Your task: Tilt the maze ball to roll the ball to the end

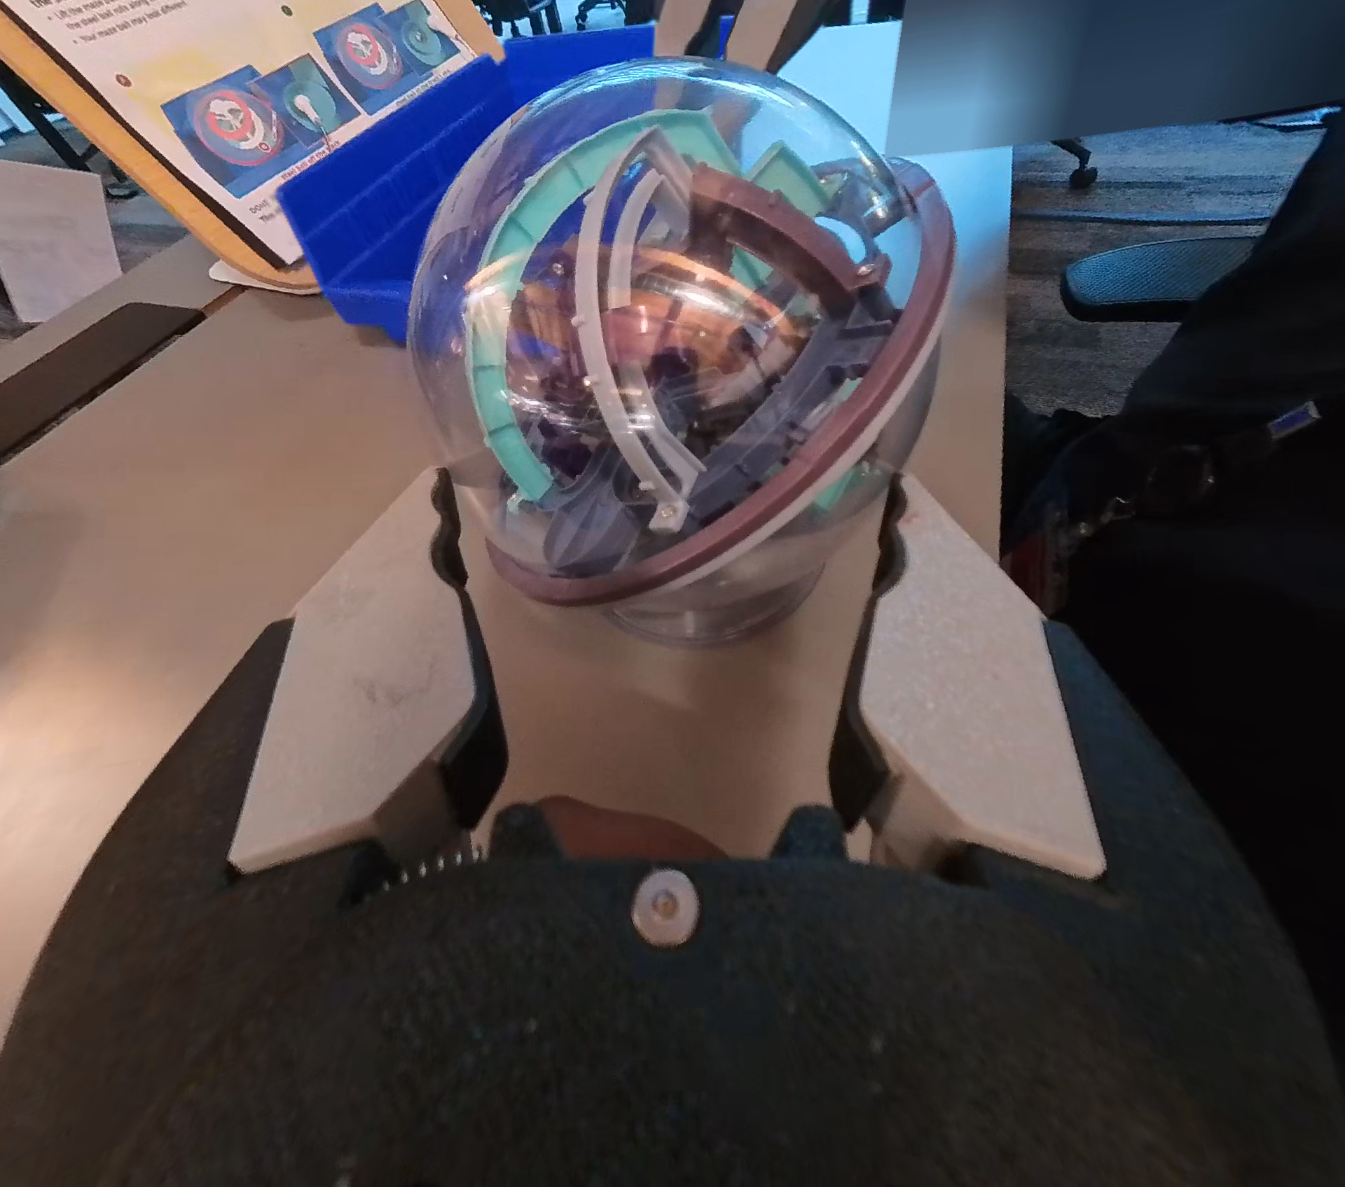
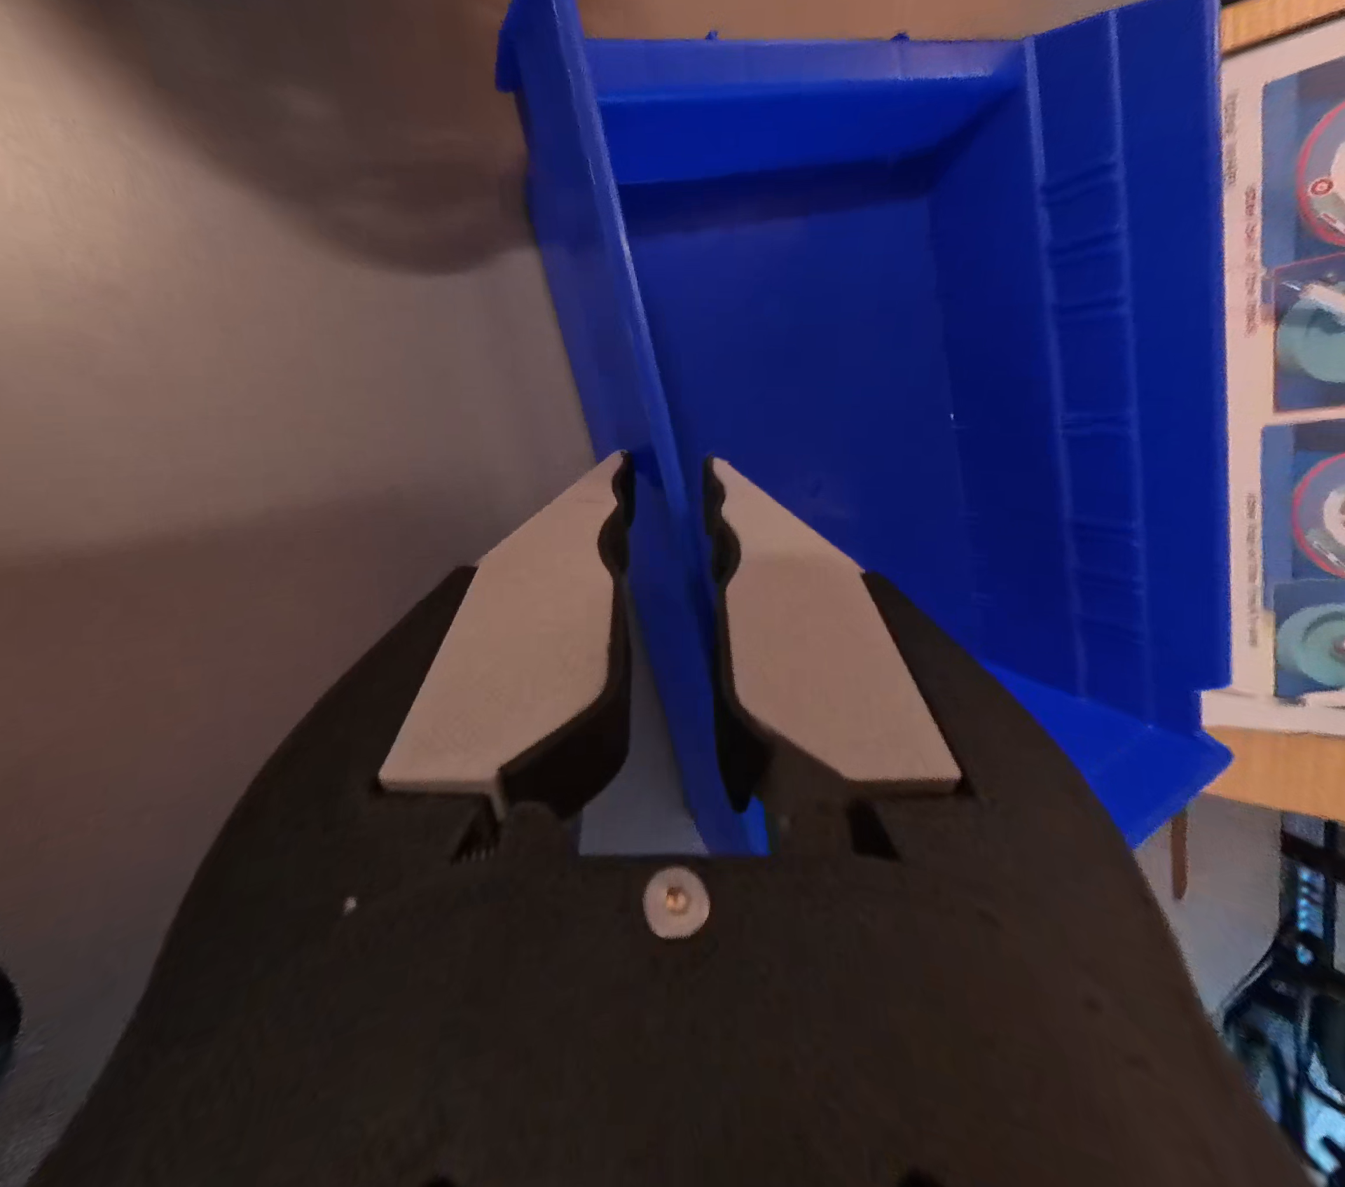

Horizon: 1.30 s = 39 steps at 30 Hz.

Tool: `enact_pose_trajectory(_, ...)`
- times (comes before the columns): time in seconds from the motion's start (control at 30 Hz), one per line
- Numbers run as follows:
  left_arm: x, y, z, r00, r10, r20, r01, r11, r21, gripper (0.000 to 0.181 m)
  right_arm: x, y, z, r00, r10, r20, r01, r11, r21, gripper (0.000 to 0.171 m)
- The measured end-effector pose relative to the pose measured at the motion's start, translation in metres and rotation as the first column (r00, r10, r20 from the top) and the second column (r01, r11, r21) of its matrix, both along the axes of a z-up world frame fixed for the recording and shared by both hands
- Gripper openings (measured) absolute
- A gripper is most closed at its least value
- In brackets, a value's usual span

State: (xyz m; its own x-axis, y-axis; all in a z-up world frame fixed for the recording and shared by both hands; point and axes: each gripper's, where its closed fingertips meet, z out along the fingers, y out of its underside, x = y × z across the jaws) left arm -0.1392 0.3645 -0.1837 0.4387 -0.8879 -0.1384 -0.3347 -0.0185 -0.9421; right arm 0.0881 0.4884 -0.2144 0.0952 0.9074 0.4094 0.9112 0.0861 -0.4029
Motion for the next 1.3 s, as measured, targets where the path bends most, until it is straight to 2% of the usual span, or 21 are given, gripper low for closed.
enact_pose_trajectory(0.13,0.001,0.001,0.0,1.0,-0.011,-0.001,0.011,1.0,-0.001,0.113,0.029,-0.008,0.0,0.995,-0.098,0.027,0.099,0.995,-0.015,0.009)
enact_pose_trajectory(0.3,0.003,0.002,-0.001,1.0,-0.025,0.005,0.025,1.0,-0.003,0.113,0.092,-0.008,0.0,0.985,-0.168,0.046,0.168,0.986,0.012,0.008)
enact_pose_trajectory(0.43,0.004,0.002,-0.001,0.999,-0.034,-0.002,0.034,0.999,-0.004,0.113,0.137,-0.006,0.001,0.989,-0.13,0.073,0.129,0.991,0.018,0.01)
enact_pose_trajectory(0.6,0.006,0.003,-0.002,1.0,-0.031,0.001,0.031,1.0,-0.002,0.113,0.18,0.003,0.001,0.981,-0.153,0.118,0.156,0.988,-0.018,0.01)
enact_pose_trajectory(0.7,0.006,0.002,-0.002,1.0,-0.026,0.007,0.026,1.0,-0.002,0.112,0.199,0.007,0.007,0.975,-0.188,0.121,0.189,0.982,0.006,0.021)
enact_pose_trajectory(0.77,0.006,0.002,-0.003,1.0,-0.022,0.008,0.022,1.0,-0.008,0.111,0.198,0.005,0.021,0.975,-0.208,0.081,0.207,0.978,0.027,0.037)
enact_pose_trajectory(0.87,0.004,0.002,-0.005,1.0,-0.001,0.01,0.002,1.0,-0.025,0.111,0.155,-0.013,0.051,0.985,-0.161,-0.054,0.163,0.986,0.032,0.065)
enact_pose_trajectory(0.97,-0.001,0.001,-0.006,0.999,0.049,0.02,-0.048,0.998,-0.038,0.113,0.059,-0.061,0.071,0.948,0.082,-0.307,-0.106,0.992,-0.063,0.071)
enact_pose_trajectory(1.03,-0.003,-0.003,-0.008,0.996,0.087,0.026,-0.085,0.995,-0.052,0.116,0.006,-0.087,0.06,0.905,0.211,-0.37,-0.277,0.952,-0.134,0.076)
enact_pose_trajectory(1.17,-0.005,-0.007,-0.02,0.987,0.158,0.004,-0.157,0.985,-0.069,0.12,-0.073,-0.08,0.02,0.875,0.312,-0.371,-0.382,0.915,-0.131,0.11)
enact_pose_trajectory(1.3,0.0,0.001,-0.024,0.979,0.203,-0.011,-0.203,0.978,-0.041,0.121,-0.123,-0.077,0.005,0.812,0.451,-0.37,-0.496,0.868,-0.03,0.107)
